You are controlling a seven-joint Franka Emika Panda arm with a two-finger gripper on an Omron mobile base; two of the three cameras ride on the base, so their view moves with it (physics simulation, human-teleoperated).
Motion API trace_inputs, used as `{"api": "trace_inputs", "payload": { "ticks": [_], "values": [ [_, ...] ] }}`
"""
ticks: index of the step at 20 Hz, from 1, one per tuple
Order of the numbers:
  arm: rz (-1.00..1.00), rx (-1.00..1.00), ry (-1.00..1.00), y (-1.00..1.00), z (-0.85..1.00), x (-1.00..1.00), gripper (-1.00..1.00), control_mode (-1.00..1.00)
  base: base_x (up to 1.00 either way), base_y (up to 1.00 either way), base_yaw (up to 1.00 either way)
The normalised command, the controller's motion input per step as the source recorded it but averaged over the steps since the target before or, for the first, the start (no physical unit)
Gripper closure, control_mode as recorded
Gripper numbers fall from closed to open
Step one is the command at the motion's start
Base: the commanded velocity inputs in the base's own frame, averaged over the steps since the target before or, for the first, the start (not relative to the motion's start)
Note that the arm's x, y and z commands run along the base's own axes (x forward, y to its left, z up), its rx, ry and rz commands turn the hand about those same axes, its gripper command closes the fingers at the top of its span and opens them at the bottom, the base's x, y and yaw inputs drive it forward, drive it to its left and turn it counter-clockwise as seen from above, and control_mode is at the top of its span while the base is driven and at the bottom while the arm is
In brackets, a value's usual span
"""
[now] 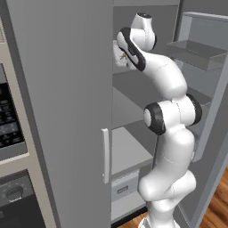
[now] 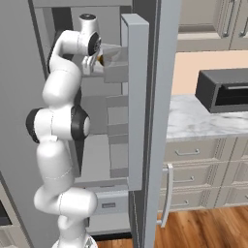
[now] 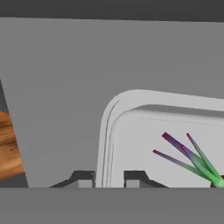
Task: Take the carrot and avocado out of the freezer and place them in the tupperware container on the counter. Then put the tupperware containing the vegetables back in the freezer.
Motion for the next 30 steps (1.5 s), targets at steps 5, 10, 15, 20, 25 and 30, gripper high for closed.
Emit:
{"api": "trace_inputs", "payload": {
  "ticks": [5,10,15,20,25,30],
  "values": [
    [0.00,0.00,0.00,0.01,-0.03,0.45,1.00,-1.00,0.00,0.00,0.00],
    [0.00,-0.03,0.00,0.21,-0.03,0.03,-1.00,-1.00,0.00,0.00,0.00],
    [0.00,-0.03,0.00,0.12,0.00,-0.18,-1.00,-1.00,0.00,0.00,0.00],
    [-0.05,0.00,-0.10,0.00,0.00,-0.78,-1.00,-1.00,0.00,0.00,0.00],
    [-0.09,0.00,-0.11,0.00,0.00,-1.00,-1.00,-1.00,0.00,0.00,0.00],
    [-0.12,0.00,-0.11,0.00,0.00,-1.00,-1.00,-1.00,0.00,0.00,0.00]
  ]
}}
